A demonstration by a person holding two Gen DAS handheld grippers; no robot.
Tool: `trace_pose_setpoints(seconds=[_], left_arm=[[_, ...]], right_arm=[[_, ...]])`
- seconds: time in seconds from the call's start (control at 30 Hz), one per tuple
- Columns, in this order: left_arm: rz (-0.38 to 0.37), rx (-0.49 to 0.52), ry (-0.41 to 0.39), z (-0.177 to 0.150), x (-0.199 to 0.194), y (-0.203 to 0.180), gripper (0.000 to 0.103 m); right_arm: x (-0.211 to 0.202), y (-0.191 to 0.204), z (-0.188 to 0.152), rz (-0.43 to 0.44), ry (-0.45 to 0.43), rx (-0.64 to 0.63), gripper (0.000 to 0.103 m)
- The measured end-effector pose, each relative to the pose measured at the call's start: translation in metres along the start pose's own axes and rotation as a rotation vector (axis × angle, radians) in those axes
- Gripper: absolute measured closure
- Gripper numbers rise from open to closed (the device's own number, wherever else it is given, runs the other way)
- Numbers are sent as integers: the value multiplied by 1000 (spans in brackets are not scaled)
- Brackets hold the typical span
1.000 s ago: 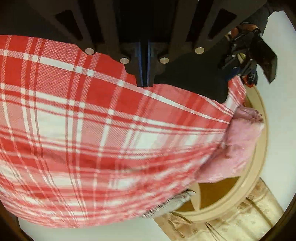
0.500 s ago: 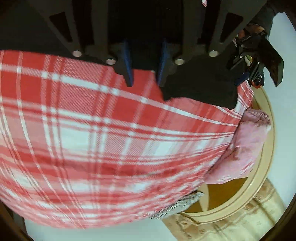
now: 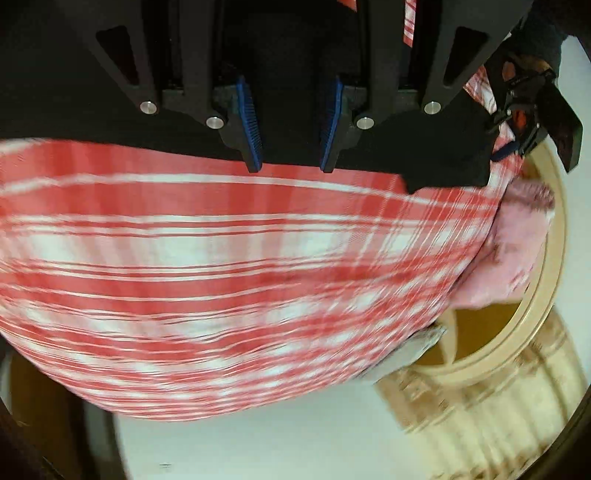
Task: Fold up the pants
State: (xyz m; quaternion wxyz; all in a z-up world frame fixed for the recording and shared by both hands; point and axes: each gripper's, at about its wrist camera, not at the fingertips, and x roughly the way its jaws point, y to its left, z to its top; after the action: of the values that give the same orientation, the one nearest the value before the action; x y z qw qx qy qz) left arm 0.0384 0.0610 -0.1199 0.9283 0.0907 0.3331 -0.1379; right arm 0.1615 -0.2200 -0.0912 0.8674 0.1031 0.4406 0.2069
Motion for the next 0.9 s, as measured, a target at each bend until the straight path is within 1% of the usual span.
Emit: trace_pose_setpoints(seconds=[0.03, 0.1, 0.13, 0.17, 0.27, 0.37, 0.5, 0.67, 0.8, 0.87, 0.9], left_arm=[[-34, 17, -1, 6, 1, -11, 45], [-89, 50, 2, 16, 7, -29, 53], [-114, 69, 5, 20, 10, -39, 53], [-134, 86, 7, 24, 13, -49, 54], [-194, 158, 28, 33, 24, -81, 64], [-243, 228, 55, 30, 31, -110, 64], [-248, 279, 97, 19, 39, -128, 64], [-238, 308, 138, 14, 52, -139, 64], [-211, 334, 162, 9, 58, -145, 64], [-215, 345, 162, 7, 57, -148, 64], [-220, 344, 162, 8, 57, -149, 64]], right_arm=[[-8, -6, -1, -11, -9, 12, 69], [-28, -23, -6, -37, -23, 34, 69], [-35, -29, -10, -46, -27, 41, 69], [-41, -35, -13, -55, -28, 48, 69], [-55, -45, -27, -65, -23, 64, 69], [-71, -53, -46, -52, -28, 72, 69], [-88, -71, -71, -54, -20, 118, 69], [-109, -101, -94, -24, -19, 231, 69], [-111, -119, -106, -25, -10, 299, 69], [-109, -123, -109, -26, -1, 316, 69], [-107, -125, -110, -40, 7, 322, 69]])
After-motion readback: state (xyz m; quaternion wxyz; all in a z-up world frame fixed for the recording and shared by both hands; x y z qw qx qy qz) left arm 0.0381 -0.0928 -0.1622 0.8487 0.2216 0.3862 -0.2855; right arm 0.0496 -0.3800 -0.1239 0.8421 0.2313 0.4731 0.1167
